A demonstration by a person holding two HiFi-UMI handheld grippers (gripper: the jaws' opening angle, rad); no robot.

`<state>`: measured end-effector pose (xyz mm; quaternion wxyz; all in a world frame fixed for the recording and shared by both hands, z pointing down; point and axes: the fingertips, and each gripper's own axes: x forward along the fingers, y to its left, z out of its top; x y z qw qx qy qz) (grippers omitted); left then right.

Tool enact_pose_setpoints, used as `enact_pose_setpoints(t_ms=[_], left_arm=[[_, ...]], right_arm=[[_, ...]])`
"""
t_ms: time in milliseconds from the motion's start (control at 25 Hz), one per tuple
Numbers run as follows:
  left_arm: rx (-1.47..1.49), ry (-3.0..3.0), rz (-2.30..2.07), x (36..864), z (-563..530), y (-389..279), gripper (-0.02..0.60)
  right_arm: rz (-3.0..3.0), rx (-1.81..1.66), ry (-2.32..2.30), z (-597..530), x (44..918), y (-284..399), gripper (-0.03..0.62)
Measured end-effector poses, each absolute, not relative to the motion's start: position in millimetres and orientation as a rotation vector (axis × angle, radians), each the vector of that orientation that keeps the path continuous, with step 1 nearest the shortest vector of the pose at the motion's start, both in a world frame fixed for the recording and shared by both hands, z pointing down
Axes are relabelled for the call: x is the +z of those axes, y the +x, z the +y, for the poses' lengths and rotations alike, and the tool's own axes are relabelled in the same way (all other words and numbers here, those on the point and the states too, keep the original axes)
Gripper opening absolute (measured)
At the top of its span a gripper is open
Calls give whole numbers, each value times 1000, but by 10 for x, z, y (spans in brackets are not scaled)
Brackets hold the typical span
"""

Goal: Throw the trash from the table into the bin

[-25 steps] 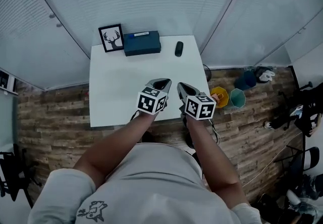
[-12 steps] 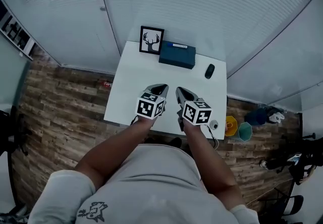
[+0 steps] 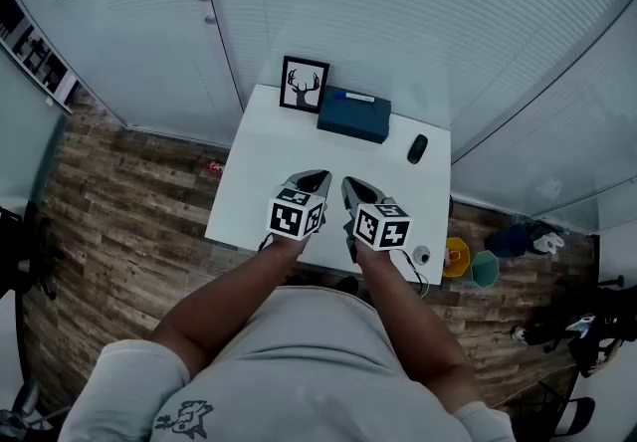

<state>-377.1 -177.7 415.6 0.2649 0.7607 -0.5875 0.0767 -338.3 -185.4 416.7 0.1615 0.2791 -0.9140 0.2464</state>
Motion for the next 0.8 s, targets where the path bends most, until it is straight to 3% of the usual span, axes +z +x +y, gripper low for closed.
enact_pose_setpoints(t_ms=[800], left_arm=[[194, 2099, -1526, 4156, -1647, -3733, 6]], right_arm=[[-2607, 703, 869, -1720, 4090, -3341, 5]])
